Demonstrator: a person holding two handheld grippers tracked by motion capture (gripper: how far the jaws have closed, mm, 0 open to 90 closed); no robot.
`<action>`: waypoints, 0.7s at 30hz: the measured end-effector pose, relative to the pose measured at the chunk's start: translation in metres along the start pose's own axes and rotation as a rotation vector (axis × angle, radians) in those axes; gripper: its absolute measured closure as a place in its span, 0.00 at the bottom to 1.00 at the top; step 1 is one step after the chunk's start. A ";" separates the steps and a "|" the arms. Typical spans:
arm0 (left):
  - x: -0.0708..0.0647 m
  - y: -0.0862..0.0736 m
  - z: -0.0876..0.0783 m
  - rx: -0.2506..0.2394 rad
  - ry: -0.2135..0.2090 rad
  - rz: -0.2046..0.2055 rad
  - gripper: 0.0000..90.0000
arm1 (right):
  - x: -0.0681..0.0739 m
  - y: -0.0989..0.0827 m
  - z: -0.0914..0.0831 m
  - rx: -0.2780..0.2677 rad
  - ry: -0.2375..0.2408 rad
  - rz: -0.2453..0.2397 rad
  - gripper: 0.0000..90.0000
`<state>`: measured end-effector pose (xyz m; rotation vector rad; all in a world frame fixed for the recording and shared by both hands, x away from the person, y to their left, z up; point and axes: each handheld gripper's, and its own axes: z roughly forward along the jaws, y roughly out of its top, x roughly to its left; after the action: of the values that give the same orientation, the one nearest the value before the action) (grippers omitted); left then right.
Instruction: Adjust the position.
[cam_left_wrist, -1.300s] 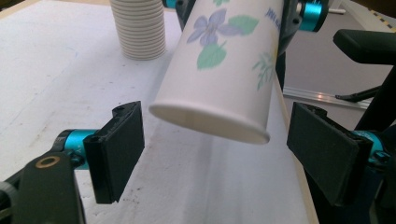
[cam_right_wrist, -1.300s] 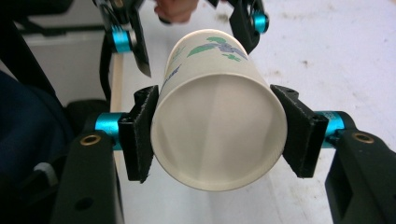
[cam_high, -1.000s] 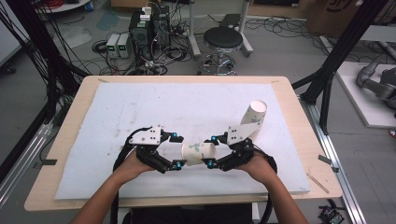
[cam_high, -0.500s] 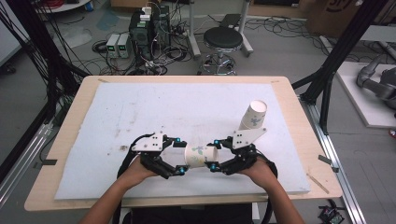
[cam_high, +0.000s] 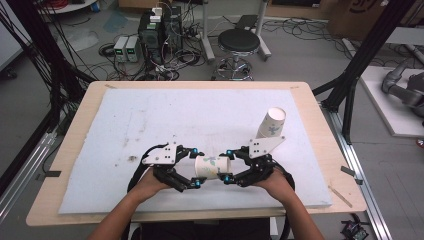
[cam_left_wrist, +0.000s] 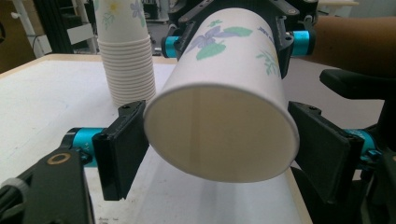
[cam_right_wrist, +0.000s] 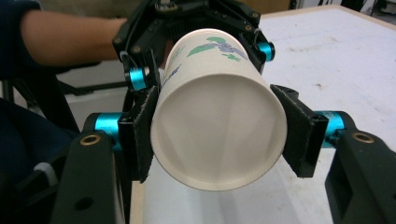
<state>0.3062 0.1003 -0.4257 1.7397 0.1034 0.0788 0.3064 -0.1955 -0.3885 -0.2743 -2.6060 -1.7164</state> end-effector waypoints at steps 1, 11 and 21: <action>0.000 0.000 0.000 -0.002 0.001 0.006 0.27 | 0.000 0.000 0.000 -0.007 0.008 0.004 0.41; 0.000 0.002 -0.004 -0.028 0.000 0.024 0.33 | -0.004 -0.003 0.001 -0.015 0.035 0.030 0.42; 0.000 0.009 -0.007 0.055 0.023 0.020 0.40 | -0.002 0.000 0.004 0.040 -0.032 0.050 0.21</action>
<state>0.3058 0.1056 -0.4155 1.7953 0.1058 0.1109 0.3084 -0.1919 -0.3905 -0.3650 -2.6286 -1.6562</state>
